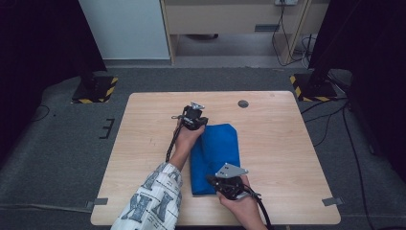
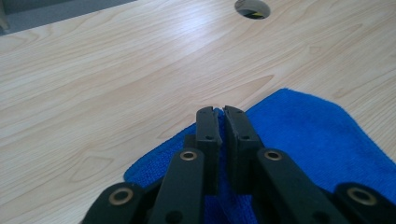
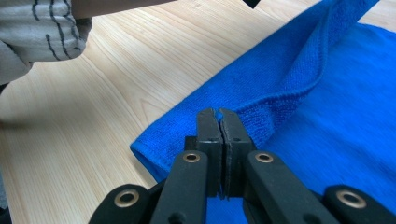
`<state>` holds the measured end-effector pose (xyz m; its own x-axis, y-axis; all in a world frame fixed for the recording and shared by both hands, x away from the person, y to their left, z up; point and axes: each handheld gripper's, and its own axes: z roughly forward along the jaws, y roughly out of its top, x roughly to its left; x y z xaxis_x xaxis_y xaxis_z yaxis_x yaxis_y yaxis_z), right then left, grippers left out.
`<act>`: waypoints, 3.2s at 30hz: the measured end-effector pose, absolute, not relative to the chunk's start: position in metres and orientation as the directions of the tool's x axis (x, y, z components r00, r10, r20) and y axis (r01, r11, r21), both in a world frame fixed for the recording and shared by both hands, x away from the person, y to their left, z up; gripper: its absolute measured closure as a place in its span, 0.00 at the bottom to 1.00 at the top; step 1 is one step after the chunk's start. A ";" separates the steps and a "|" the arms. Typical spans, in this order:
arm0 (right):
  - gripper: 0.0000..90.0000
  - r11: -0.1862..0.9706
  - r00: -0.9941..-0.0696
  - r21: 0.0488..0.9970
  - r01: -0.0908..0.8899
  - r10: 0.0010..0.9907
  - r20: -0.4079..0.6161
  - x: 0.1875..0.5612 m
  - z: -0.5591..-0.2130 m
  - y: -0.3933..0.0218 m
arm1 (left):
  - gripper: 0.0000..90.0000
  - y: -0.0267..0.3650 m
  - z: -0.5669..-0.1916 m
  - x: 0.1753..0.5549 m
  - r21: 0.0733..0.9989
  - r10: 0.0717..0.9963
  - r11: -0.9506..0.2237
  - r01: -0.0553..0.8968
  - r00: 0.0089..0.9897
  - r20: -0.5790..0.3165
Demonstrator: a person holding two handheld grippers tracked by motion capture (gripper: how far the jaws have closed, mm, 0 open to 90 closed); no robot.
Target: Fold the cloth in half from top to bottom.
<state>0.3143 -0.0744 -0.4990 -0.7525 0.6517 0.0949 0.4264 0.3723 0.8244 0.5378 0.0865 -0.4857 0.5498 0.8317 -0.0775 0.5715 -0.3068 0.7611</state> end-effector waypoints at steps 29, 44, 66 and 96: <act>0.99 0.384 -0.727 0.815 0.434 0.683 0.065 0.301 -0.501 -0.122 | 0.95 0.025 -0.486 0.548 0.749 0.797 -0.330 0.574 0.595 -0.105; 0.98 0.375 -0.723 0.809 0.453 0.686 0.087 0.295 -0.501 -0.133 | 0.95 0.013 -0.496 0.550 0.732 0.786 -0.331 0.595 0.603 -0.135; 0.42 0.342 -0.646 0.768 0.541 0.754 0.119 0.309 -0.510 -0.150 | 0.38 0.014 -0.490 0.545 0.761 0.761 -0.336 0.555 0.636 -0.128; 0.10 0.283 -0.607 0.781 0.557 0.780 0.150 0.384 -0.512 -0.166 | 0.10 0.074 -0.478 0.504 0.761 0.744 -0.349 0.547 0.655 -0.130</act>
<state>0.3841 -0.1656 -0.5116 -0.6071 0.7803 0.1500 0.5569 0.2832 0.7808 0.5035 0.0743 -0.4783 0.6553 0.7440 -0.1302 0.5473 -0.3489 0.7607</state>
